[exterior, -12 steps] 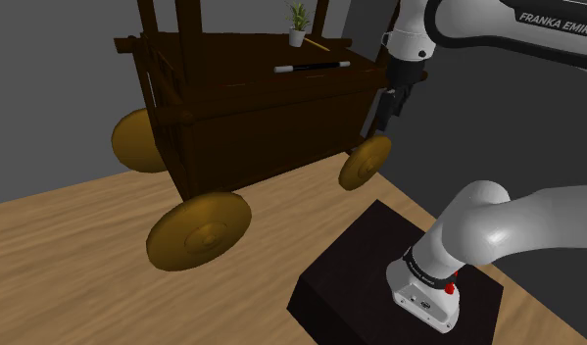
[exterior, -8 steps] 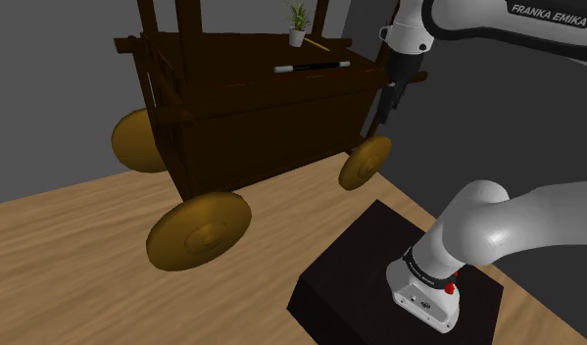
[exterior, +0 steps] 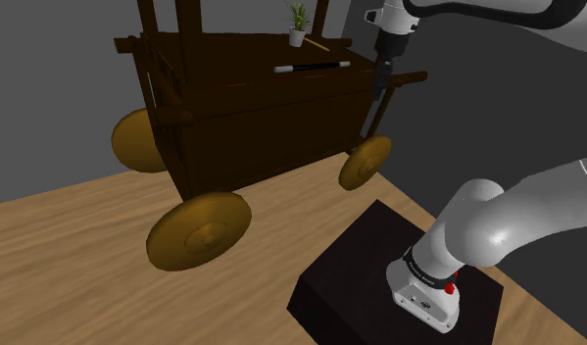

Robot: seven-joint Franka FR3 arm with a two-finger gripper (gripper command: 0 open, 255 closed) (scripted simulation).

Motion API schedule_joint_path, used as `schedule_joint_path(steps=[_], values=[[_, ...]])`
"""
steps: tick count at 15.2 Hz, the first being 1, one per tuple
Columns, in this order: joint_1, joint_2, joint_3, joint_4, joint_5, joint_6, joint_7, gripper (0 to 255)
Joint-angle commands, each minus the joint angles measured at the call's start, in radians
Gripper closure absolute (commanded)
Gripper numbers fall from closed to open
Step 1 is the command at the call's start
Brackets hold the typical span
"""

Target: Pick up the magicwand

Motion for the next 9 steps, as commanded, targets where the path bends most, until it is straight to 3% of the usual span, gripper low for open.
schedule_joint_path(steps=[1, 9], values=[[0.020, 0.063, -0.045, 0.061, 0.006, 0.019, -0.124, 0], [0.077, 0.380, -0.183, 0.401, 0.136, 0.025, -0.594, 0]])
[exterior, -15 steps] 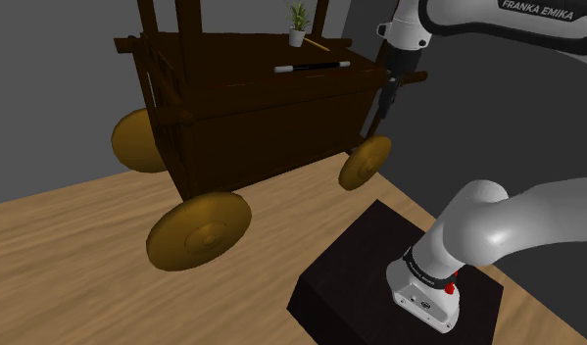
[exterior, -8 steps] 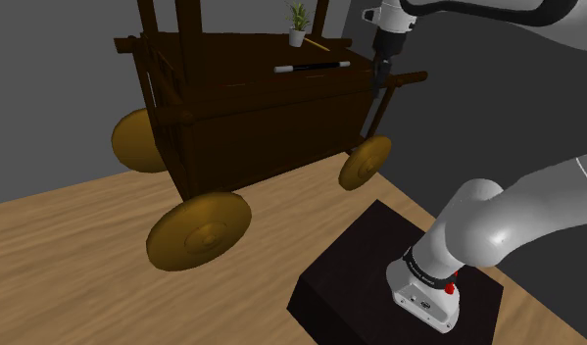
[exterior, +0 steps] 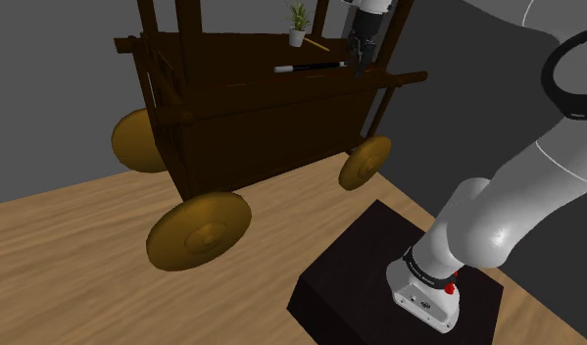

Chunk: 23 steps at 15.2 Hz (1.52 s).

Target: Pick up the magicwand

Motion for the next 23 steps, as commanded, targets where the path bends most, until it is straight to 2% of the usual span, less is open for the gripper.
schedule_joint_path(steps=[1, 5, 9, 16, 18, 19, 23], values=[[0.003, 0.082, -0.026, 0.089, 0.046, -0.008, -0.127, 0], [-0.022, 0.275, -0.050, 0.329, 0.163, -0.072, -0.348, 0], [-0.093, 0.491, -0.033, 0.642, 0.285, -0.190, -0.530, 0], [-0.064, 0.434, -0.028, 0.463, 0.258, -0.064, -0.530, 0], [-0.063, 0.430, -0.028, 0.450, 0.256, -0.055, -0.530, 0], [-0.063, 0.433, -0.028, 0.453, 0.257, -0.056, -0.529, 255], [-0.063, 0.433, -0.028, 0.455, 0.257, -0.057, -0.529, 255]])
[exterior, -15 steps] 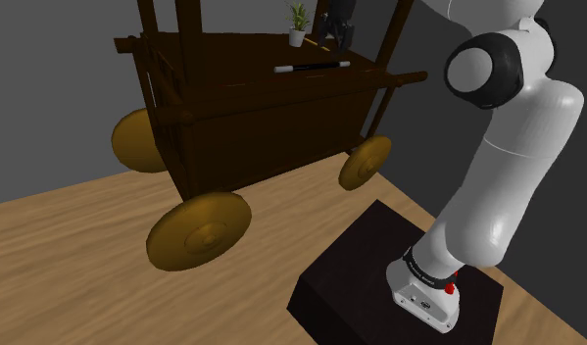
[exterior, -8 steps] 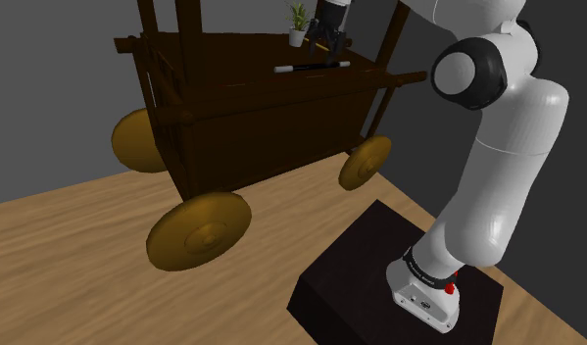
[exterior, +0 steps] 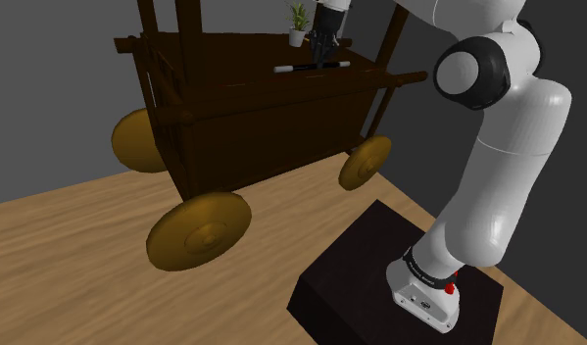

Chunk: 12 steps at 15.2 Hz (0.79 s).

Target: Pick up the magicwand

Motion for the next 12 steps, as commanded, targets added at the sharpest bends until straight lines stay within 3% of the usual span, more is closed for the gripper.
schedule_joint_path(steps=[1, 5, 12], values=[[0.000, 0.000, 0.000, 0.000, 0.000, 0.000, 0.000, 255], [0.000, -0.003, 0.000, -0.005, -0.001, 0.003, -0.001, 255], [-0.029, 0.052, -0.002, 0.170, 0.023, -0.122, 0.000, 255]])
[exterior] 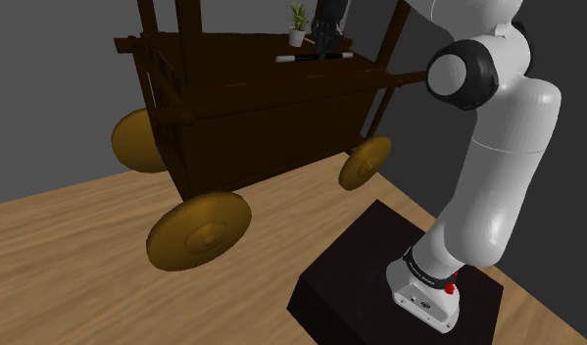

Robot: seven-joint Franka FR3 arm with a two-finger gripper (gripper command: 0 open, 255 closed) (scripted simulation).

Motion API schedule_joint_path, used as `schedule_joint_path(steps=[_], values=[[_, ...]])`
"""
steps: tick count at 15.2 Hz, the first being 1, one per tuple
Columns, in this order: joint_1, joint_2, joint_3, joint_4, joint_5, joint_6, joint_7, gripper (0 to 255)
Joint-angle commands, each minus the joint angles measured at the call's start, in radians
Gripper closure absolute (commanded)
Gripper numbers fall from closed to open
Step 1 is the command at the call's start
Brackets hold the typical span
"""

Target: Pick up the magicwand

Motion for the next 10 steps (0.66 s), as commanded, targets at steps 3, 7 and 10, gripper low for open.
schedule_joint_path(steps=[3, 7, 10], values=[[-0.024, 0.043, 0.000, 0.124, 0.020, -0.083, 0.002, 255], [-0.065, 0.112, 0.004, 0.292, 0.052, -0.184, 0.006, 255], [-0.084, 0.141, 0.007, 0.359, 0.066, -0.221, 0.009, 255]])
